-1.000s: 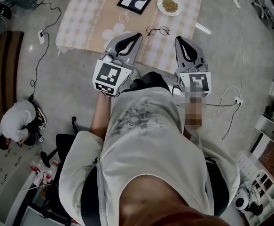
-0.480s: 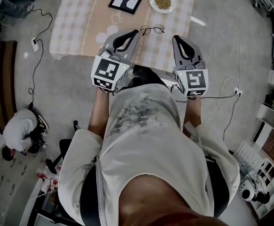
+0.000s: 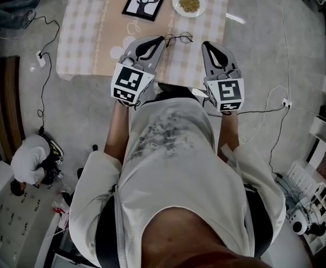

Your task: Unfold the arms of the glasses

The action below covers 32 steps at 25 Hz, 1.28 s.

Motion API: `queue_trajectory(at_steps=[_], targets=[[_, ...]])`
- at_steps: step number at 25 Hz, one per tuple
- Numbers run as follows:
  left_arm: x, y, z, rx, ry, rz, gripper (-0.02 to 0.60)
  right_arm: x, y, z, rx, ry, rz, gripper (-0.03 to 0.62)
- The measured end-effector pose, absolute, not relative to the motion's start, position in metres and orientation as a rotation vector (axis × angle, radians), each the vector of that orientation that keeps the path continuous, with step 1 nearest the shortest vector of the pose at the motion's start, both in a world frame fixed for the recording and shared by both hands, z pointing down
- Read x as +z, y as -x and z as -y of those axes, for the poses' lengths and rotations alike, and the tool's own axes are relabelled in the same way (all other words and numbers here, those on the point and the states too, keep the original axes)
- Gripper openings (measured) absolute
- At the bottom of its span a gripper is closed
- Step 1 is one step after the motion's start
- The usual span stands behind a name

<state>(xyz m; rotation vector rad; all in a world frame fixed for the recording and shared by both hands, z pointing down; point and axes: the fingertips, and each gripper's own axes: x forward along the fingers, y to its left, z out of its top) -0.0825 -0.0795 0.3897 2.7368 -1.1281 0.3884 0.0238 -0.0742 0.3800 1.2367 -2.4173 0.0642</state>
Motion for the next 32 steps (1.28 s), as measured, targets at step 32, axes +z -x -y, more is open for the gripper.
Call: queue_trajectory(at_steps=[32], targets=[[0.496,0.032,0.140,0.687,-2.753,0.819,0.011,0.466,-0.048,0.132,0.218,-1.126,2.308,0.018]])
